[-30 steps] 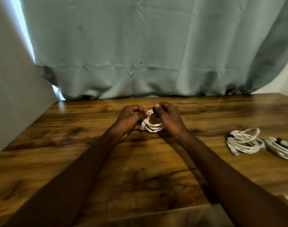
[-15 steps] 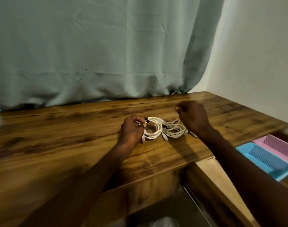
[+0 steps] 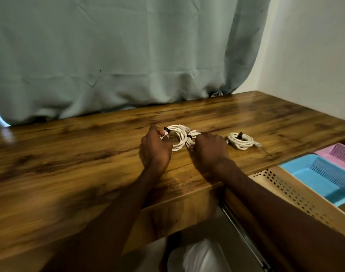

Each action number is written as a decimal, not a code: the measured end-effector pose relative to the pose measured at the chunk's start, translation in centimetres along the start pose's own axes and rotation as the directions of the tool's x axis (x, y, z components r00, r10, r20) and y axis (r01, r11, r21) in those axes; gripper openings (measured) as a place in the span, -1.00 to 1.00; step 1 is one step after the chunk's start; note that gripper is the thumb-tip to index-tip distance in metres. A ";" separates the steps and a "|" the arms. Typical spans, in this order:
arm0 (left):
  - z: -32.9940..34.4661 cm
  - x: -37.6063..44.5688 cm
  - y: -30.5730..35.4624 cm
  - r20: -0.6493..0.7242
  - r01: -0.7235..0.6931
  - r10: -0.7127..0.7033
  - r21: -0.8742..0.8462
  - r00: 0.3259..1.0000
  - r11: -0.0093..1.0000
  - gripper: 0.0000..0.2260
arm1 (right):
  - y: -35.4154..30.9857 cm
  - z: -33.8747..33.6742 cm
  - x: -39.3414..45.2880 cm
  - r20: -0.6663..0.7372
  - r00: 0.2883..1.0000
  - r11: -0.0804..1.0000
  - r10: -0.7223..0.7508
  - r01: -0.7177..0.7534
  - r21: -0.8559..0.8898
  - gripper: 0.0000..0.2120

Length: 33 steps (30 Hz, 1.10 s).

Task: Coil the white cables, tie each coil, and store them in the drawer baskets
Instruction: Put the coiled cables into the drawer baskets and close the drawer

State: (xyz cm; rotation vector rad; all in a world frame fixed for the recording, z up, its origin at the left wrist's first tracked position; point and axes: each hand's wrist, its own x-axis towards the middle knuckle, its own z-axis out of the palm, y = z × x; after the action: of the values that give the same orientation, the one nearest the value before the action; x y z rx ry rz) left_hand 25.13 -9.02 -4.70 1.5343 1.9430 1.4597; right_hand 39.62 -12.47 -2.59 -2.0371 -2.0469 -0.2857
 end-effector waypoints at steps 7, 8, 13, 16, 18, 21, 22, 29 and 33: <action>-1.6 -1.9 0.8 0.026 0.063 -0.062 -0.060 0.998 0.996 -0.85 | -0.5 1.7 -2.0 -0.055 0.992 0.959 0.113 -0.094 0.266 -0.74; -1.6 -2.0 0.6 0.019 0.096 -0.095 -0.096 0.995 0.991 -0.87 | -0.3 1.7 -2.4 -0.061 0.991 0.955 0.119 -0.097 0.282 -0.75; -1.5 -3.5 0.7 0.157 0.316 -0.275 -0.474 0.949 0.822 -0.80 | 2.6 -0.4 -4.0 -0.142 0.972 0.892 0.185 -0.105 0.440 -0.81; -1.1 -6.3 4.3 0.306 0.353 -0.194 -0.641 0.932 0.682 -0.82 | 5.9 -3.9 -6.2 -0.239 0.937 0.842 0.256 -0.095 0.530 -0.83; -0.7 -8.4 7.4 0.383 0.389 -0.145 -0.697 0.912 0.603 -0.81 | 8.6 -6.2 -7.6 -0.299 0.898 0.807 0.322 -0.095 0.583 -0.82; 0.7 -12.3 11.5 0.531 0.479 -0.081 -0.674 0.843 0.562 -0.83 | 14.0 -8.8 -10.2 -0.346 0.832 0.802 0.433 -0.181 0.569 -0.84; 1.3 -13.6 12.2 0.582 0.500 -0.059 -0.638 0.811 0.586 -0.84 | 15.9 -9.1 -11.1 -0.357 0.809 0.803 0.468 -0.221 0.553 -0.84; 7.8 -20.5 11.6 0.841 0.295 0.007 -0.198 0.542 0.935 -0.84 | 26.7 -4.7 -15.4 -0.139 0.804 0.804 0.578 -0.533 0.262 -0.88; 10.3 -20.8 10.8 0.863 0.093 0.046 -0.107 0.503 0.990 -0.79 | 28.4 -1.3 -14.8 -0.019 0.805 0.797 0.593 -0.583 0.160 -0.70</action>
State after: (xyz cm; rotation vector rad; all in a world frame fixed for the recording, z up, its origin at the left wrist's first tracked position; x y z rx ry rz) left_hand 47.04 -21.81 -7.96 1.6732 1.1758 0.5244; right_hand 68.07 -26.69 -6.72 -2.3955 -1.2462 -0.0769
